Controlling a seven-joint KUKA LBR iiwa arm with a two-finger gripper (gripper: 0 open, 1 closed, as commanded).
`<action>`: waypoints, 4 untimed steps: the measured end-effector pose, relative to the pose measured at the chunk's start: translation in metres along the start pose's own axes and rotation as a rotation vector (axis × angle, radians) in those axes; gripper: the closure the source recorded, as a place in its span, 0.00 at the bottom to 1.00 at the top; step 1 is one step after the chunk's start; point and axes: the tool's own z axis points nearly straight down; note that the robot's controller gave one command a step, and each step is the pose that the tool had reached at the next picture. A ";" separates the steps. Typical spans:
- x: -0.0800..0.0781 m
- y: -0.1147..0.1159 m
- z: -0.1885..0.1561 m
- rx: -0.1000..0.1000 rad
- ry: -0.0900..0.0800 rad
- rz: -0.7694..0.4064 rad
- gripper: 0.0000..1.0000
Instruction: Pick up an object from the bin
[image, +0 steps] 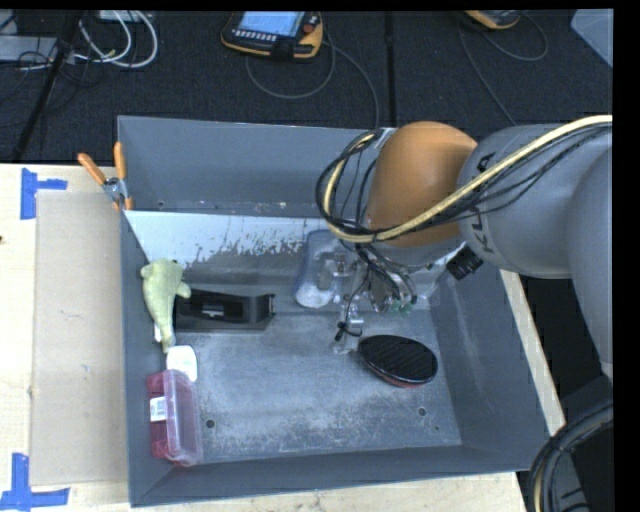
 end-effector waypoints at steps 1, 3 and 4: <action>-0.002 0.000 -0.005 0.000 -0.007 0.001 0.00; 0.004 -0.077 0.010 0.001 -0.004 0.131 0.00; 0.015 -0.081 0.028 -0.002 -0.002 0.360 0.00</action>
Offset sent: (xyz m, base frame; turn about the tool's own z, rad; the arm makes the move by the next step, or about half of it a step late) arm -0.0068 -0.0710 0.0042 -0.0056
